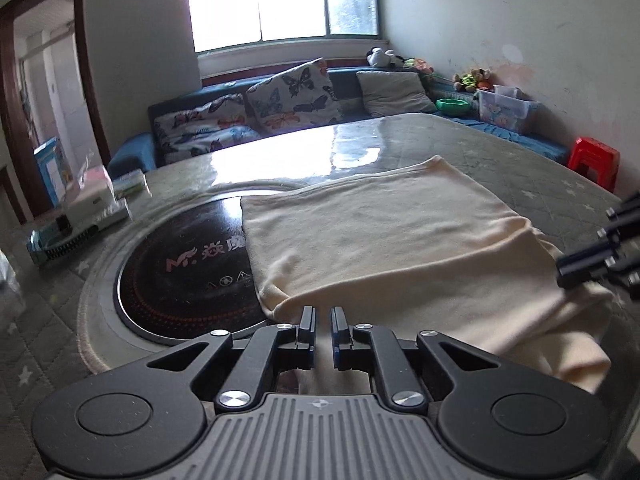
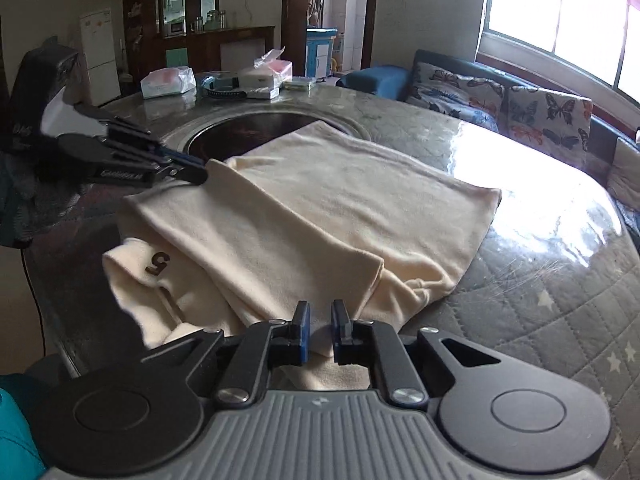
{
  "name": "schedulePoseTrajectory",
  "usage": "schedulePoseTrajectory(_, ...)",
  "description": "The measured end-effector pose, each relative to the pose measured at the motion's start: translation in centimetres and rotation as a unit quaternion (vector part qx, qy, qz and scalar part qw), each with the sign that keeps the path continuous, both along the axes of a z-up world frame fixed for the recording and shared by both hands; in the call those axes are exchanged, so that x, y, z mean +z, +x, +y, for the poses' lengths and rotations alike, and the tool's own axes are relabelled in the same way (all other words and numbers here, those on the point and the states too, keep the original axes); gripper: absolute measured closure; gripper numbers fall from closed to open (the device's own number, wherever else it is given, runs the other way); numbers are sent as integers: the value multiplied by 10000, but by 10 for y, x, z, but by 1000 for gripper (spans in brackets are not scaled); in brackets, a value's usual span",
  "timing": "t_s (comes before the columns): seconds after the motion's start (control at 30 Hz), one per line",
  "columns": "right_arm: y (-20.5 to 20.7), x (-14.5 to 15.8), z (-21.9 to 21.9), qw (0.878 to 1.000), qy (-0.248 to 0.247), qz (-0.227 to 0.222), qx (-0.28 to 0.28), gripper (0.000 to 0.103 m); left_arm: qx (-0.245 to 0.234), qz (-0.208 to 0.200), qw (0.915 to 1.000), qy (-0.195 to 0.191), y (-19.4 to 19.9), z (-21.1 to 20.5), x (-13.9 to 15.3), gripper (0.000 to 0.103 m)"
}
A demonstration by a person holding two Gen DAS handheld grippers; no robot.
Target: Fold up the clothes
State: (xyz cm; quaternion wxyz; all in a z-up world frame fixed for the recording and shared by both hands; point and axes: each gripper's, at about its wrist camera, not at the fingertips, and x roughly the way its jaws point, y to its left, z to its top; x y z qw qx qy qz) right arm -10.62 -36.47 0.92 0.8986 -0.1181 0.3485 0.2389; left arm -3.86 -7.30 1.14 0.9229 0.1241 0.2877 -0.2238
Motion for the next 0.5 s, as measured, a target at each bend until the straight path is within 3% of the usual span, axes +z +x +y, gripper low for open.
schedulePoseTrajectory(0.2,-1,-2,5,10000,-15,-13,96,88,-506,-346,9967,524,-47,7,3,90)
schedulePoseTrajectory(0.27,-2,-6,6,9999,-100,3,119,88,-711,-489,9934,749,-62,8,1,81)
schedulePoseTrajectory(0.33,-5,-2,6,9999,-54,-10,117,87,-947,-626,9889,963,-77,6,-3,61)
schedulePoseTrajectory(0.5,-13,6,6,9998,-109,-61,166,81,-1468,-1007,9741,1391,-101,-10,-19,58)
